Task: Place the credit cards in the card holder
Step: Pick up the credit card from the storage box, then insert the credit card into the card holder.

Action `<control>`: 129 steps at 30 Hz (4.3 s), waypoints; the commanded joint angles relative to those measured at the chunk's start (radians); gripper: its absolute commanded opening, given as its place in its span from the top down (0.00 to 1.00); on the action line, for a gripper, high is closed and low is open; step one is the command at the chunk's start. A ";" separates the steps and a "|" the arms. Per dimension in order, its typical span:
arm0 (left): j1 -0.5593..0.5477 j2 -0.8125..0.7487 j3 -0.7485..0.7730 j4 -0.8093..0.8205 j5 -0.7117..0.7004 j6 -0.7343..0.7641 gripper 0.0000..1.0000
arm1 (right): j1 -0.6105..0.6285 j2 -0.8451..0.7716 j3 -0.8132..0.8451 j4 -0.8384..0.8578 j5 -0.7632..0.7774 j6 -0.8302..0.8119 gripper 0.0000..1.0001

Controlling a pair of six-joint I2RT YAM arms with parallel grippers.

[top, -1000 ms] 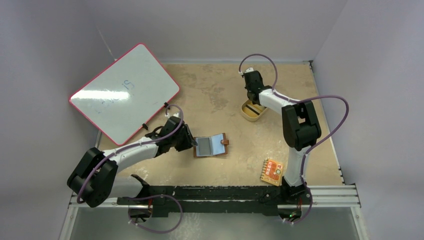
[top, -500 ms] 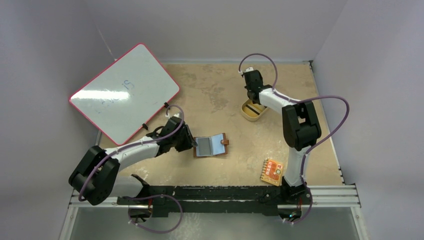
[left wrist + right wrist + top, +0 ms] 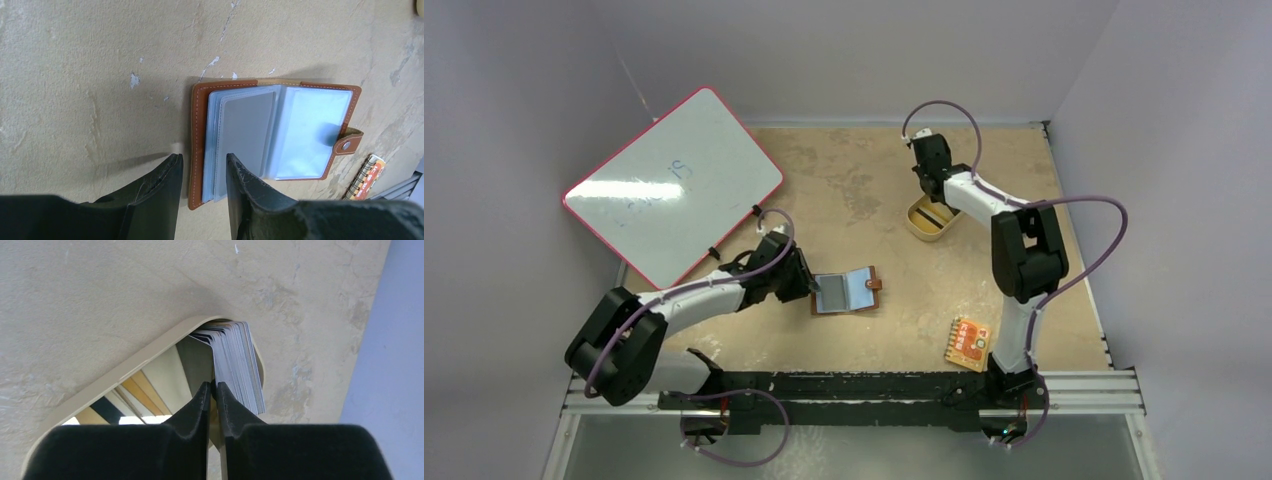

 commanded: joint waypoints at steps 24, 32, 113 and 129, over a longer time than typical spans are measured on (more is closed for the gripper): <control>0.004 0.012 0.060 -0.031 -0.061 -0.014 0.64 | 0.029 -0.496 -0.243 0.013 -0.796 0.603 1.00; 0.005 0.012 0.049 -0.009 -0.053 -0.031 0.66 | 0.195 -0.618 -0.501 0.252 -0.873 0.878 1.00; 0.000 0.027 -0.072 0.152 0.028 -0.152 1.00 | 0.264 -0.299 -0.898 0.840 -0.922 1.138 1.00; -0.008 0.015 -0.078 0.146 0.012 -0.168 1.00 | 0.287 -0.278 -0.921 0.897 -0.854 1.112 1.00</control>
